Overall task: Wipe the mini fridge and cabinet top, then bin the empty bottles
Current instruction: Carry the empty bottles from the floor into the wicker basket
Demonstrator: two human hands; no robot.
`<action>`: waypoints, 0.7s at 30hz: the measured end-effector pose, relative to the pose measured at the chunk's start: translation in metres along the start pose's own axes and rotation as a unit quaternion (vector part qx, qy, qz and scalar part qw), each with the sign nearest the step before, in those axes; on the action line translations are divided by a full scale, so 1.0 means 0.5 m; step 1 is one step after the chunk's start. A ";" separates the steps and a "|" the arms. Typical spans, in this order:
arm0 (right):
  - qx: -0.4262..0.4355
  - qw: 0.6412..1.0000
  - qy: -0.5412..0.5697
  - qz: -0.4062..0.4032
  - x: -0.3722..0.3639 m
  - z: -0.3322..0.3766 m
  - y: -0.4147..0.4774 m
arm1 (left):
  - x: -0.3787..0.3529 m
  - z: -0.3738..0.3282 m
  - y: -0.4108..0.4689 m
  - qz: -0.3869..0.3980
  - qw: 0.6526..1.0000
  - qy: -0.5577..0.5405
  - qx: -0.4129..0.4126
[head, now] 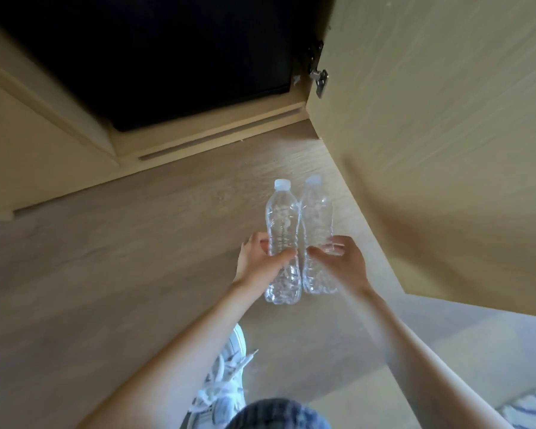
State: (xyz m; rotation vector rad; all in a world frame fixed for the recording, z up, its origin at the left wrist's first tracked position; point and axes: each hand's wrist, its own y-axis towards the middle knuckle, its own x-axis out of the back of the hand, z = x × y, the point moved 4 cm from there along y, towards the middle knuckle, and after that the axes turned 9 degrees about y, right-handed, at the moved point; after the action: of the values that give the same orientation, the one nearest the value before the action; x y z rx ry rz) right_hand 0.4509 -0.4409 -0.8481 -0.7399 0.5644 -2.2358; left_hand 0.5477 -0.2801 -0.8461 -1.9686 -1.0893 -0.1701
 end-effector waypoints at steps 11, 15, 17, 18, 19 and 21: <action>0.064 0.994 0.070 0.059 0.092 0.422 -0.394 | 0.400 -0.296 -0.398 -0.056 0.990 -0.127 0.007; 0.087 0.992 0.068 0.055 0.161 0.616 -0.564 | 0.543 -0.441 -0.581 -0.066 0.983 -0.170 -0.009; 0.092 0.992 0.070 0.052 0.200 0.713 -0.654 | 0.611 -0.512 -0.674 -0.070 0.981 -0.181 -0.015; 0.095 0.991 0.076 0.052 0.219 0.761 -0.697 | 0.646 -0.548 -0.719 -0.073 0.979 -0.187 -0.021; 0.099 0.990 0.083 0.050 0.239 0.809 -0.741 | 0.682 -0.583 -0.764 -0.074 0.979 -0.190 -0.029; 0.112 0.987 0.105 0.039 0.280 0.900 -0.824 | 0.750 -0.655 -0.846 -0.072 0.978 -0.189 -0.052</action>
State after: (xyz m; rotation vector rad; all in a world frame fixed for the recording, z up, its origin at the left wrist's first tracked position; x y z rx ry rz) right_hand 0.4609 -0.3519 -0.2287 -0.3664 0.4244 -2.2713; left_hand 0.5481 -0.1777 -0.2011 -2.0657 -1.4962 0.0778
